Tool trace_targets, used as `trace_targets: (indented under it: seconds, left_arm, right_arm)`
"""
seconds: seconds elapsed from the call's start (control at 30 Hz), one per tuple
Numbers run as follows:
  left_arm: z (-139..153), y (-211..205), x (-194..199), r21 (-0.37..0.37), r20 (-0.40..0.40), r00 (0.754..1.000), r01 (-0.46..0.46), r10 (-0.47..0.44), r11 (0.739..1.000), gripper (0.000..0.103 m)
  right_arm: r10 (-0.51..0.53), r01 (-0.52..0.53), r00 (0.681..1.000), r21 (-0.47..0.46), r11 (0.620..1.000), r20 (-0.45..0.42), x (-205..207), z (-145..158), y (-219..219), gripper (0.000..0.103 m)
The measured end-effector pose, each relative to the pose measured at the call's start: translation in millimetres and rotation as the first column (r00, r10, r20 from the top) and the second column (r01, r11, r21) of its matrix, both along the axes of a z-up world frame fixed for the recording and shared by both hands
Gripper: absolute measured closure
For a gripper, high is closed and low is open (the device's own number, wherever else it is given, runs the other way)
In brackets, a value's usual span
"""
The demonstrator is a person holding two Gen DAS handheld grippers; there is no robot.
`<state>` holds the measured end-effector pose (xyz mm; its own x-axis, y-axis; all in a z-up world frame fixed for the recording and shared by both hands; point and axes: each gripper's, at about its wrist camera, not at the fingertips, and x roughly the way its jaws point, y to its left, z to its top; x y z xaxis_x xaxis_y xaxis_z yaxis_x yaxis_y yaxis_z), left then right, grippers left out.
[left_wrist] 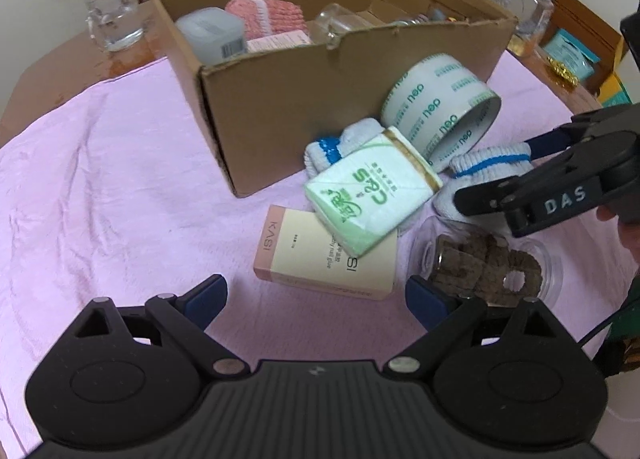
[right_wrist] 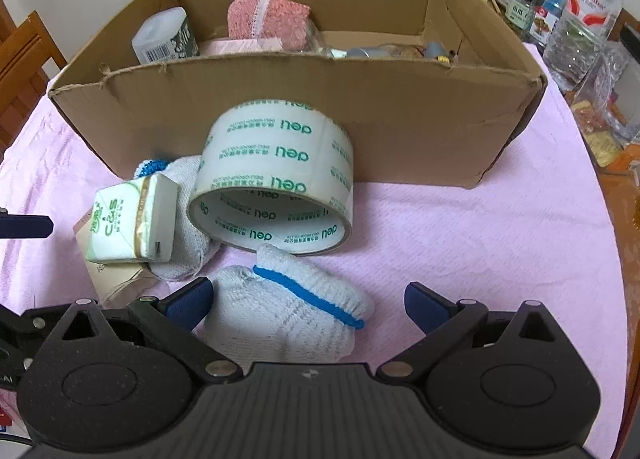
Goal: Organize objects
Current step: 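Move left tool to the beige KASI box while right tool moves to the white glove, then close left tool on the KASI box while right tool grasps the white blue-banded glove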
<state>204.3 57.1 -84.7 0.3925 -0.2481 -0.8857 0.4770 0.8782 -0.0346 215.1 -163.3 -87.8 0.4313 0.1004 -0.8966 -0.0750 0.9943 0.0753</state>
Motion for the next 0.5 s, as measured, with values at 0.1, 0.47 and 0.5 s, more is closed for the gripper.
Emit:
trace_targets:
  seconds: [0.1, 0.47, 0.5]
  left_arm:
    - [-3.9, -2.2, 3.5, 0.009, -0.004, 1.0, 0.019, -0.019, 1.0, 0.007]
    - [-18.6, -6.8, 22.8, 0.025, 0.022, 1.0, 0.013, -0.013, 1.0, 0.006]
    - [-18.5, -5.8, 23.8, 0.025, 0.024, 1.0, 0.003, -0.004, 1.0, 0.006]
  right_arm:
    - [-0.016, 0.016, 1.0, 0.02, 1.0, -0.011, -1.5, -1.6, -5.6, 0.0]
    - [-0.061, 0.062, 0.998, 0.011, 0.998, -0.026, -10.3, 2.8, -22.2, 0.0]
    - [-0.061, 0.062, 0.998, 0.009, 0.998, -0.026, -9.8, 2.8, -22.0, 0.0]
